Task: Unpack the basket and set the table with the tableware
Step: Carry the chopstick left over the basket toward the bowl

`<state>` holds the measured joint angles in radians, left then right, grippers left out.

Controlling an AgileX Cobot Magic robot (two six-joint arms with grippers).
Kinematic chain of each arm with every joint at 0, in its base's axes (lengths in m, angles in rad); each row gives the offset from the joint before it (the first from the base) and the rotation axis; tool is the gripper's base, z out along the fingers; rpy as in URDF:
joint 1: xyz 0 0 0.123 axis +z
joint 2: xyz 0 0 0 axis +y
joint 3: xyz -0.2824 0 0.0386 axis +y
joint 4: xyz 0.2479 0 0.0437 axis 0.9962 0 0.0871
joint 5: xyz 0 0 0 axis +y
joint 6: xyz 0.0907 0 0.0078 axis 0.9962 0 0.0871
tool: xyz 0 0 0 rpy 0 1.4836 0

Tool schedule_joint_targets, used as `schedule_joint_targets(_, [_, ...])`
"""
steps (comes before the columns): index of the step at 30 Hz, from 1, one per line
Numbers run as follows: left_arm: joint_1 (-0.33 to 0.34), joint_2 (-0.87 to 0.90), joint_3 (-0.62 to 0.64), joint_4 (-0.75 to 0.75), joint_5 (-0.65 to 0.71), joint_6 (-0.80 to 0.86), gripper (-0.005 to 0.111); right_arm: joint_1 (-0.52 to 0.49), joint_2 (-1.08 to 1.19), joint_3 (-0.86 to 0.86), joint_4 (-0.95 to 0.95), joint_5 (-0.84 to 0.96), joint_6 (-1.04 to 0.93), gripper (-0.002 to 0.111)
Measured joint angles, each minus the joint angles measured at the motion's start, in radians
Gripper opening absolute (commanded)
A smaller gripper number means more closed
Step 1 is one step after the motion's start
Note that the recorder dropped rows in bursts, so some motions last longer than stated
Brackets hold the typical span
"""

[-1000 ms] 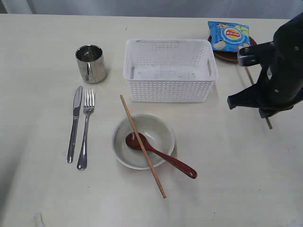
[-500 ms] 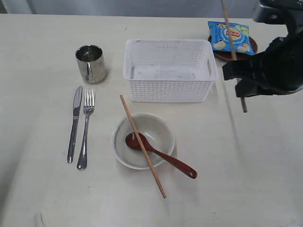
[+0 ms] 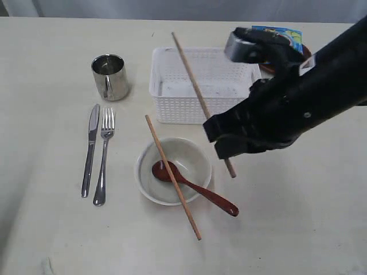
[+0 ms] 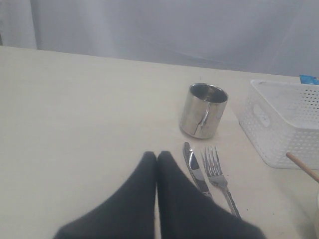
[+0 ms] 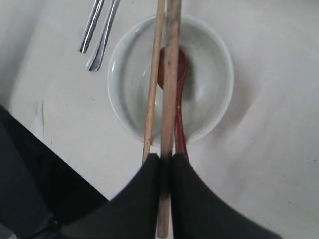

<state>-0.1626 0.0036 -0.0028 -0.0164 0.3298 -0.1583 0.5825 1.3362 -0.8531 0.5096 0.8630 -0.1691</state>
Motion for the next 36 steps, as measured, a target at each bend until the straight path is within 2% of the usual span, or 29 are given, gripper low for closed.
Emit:
schedule_joint_targets(14, [0.000,0.000,0.000,0.000,0.000,0.000,0.000,0.029,0.363,-0.332,-0.195,-0.005,-0.008,-0.001])
schedule_joint_targets(20, [0.000,0.000,0.000,0.000,0.000,0.000,0.000,0.029,0.483,-0.380,-0.248,-0.005,0.002,-0.001])
schedule_joint_targets(28, [0.000,0.000,0.000,0.000,0.000,0.000,0.000,0.026,0.544,-0.443,-0.407,-0.082,0.133,-0.001])
schedule_joint_targets(36, [0.000,0.000,0.000,0.000,0.000,0.000,0.000,-0.063,0.569,-0.479,-0.444,-0.115,0.169,-0.001])
